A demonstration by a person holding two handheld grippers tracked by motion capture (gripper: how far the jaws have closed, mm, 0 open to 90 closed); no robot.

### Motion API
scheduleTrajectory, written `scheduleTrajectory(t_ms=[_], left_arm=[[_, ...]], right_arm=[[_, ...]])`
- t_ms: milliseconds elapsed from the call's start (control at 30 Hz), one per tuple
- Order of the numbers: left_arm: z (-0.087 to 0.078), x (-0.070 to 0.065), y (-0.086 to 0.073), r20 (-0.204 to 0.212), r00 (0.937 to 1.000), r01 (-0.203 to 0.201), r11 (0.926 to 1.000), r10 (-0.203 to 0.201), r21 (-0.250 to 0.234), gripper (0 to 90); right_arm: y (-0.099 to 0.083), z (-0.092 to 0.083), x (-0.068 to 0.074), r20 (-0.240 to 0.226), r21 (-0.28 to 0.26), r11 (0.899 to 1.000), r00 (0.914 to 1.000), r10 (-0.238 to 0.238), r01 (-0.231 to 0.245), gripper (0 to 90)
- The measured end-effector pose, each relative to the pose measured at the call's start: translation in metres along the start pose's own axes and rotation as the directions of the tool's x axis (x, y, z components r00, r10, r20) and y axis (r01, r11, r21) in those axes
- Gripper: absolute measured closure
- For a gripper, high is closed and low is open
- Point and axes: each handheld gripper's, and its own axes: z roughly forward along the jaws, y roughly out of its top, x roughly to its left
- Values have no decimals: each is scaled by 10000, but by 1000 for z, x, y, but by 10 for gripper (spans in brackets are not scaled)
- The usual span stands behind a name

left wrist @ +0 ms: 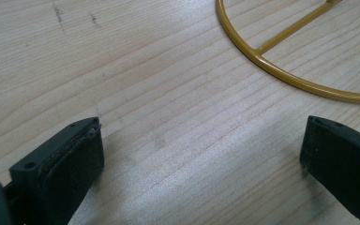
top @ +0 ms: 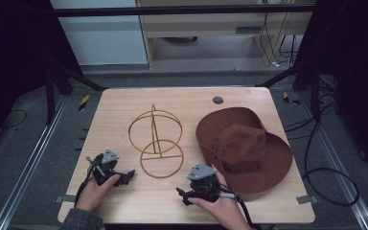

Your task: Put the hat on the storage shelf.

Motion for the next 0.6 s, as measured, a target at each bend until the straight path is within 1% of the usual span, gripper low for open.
scheduleTrajectory(t_ms=[33,67,100,133,167,200,267,300,333,400,467,500,600], left_arm=[[0,0,0,-1,10000,0,10000,0,1,0],[0,0,0,-1,10000,0,10000,0,1,0],[0,0,0,-16,10000,1,10000,-1,1,0],[0,0,0,-16,10000,1,10000,-1,1,0],[0,0,0,-11,10000,9,10000,-9,8,0],[0,-1,0,-2,10000,0,10000,0,13,0],[0,-1,0,4,10000,-15,10000,15,12,0],[0,-1,0,4,10000,-15,10000,15,12,0],[-1,-1,0,22,10000,-16,10000,16,13,0],[-1,-1,0,26,10000,-20,10000,20,12,0],[-1,-1,-1,22,10000,-36,10000,36,6,0],[-1,-1,-1,34,10000,-36,10000,36,2,0],[-1,-1,-1,44,10000,-32,10000,32,1,0]], right_arm=[[13,-16,-1,-59,-184,9997,9999,159,-160,120],[13,-16,-1,-59,-184,9997,9999,159,-160,120],[22,-30,-6,131,-132,9998,9998,116,-114,121],[22,-30,-6,131,-132,9998,9998,116,-114,121],[31,-44,-12,360,141,9999,9993,-23,18,121],[35,-49,-16,405,234,9997,9992,-36,27,120],[43,-62,-27,504,444,9990,9987,-18,-4,113],[46,-68,-34,661,544,9985,9978,-52,16,111],[47,-74,-41,878,669,9977,9961,1,-60,107],[48,-84,-55,1117,922,9956,9937,60,-164,102],[46,-93,-70,1191,1279,9913,9928,160,-313,83],[45,-97,-76,1240,1500,9883,9922,103,-290,85],[41,-112,-97,1433,1790,9830,9896,159,-417,95]])
